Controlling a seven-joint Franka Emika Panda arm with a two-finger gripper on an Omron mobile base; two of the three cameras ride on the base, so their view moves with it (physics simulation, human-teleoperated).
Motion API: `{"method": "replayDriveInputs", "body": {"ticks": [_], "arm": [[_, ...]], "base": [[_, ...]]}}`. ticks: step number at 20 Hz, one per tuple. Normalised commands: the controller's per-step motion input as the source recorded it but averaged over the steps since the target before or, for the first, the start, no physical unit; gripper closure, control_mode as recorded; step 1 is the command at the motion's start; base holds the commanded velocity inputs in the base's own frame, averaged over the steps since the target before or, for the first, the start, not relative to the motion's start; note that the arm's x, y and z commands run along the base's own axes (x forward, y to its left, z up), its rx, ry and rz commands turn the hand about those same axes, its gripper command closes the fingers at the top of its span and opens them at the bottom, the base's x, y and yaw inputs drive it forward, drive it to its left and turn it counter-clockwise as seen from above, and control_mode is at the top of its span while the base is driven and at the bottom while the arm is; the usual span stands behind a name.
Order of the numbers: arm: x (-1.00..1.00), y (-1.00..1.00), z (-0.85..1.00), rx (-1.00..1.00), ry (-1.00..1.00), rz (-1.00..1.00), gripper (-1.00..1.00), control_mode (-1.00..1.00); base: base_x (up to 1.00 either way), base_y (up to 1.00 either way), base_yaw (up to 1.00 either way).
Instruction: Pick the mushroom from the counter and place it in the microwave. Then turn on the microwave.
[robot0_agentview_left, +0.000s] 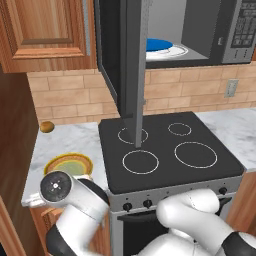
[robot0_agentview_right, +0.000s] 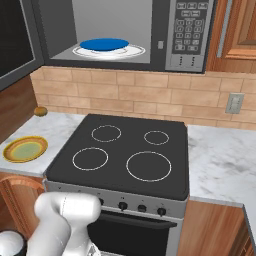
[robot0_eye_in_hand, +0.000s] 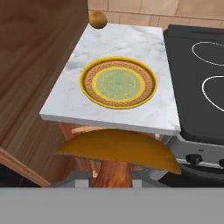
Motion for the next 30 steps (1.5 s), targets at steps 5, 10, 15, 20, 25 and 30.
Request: {"method": "replayDriveInputs", "body": {"ticks": [5,10,15,20,25,30], "arm": [[-0.42,-0.30,0.64,0.00,-0.04,-0.12,1.00,-1.00],[-0.35,-0.37,0.60,0.00,0.00,-0.12,1.00,-1.00],[-0.38,-0.46,0.43,0.00,0.00,-0.11,1.00,-1.00],[-0.44,-0.57,0.35,0.00,0.00,-0.08,1.00,-1.00],[-0.34,-0.59,0.43,0.00,0.00,-0.06,1.00,-1.00],[-0.27,-0.58,0.41,0.00,0.00,-0.05,1.00,-1.00]], "base": [[0.00,0.00,0.00],[0.00,0.00,0.00],[0.00,0.00,0.00],[0.00,0.00,0.00],[0.00,0.00,0.00],[0.00,0.00,0.00]]}}
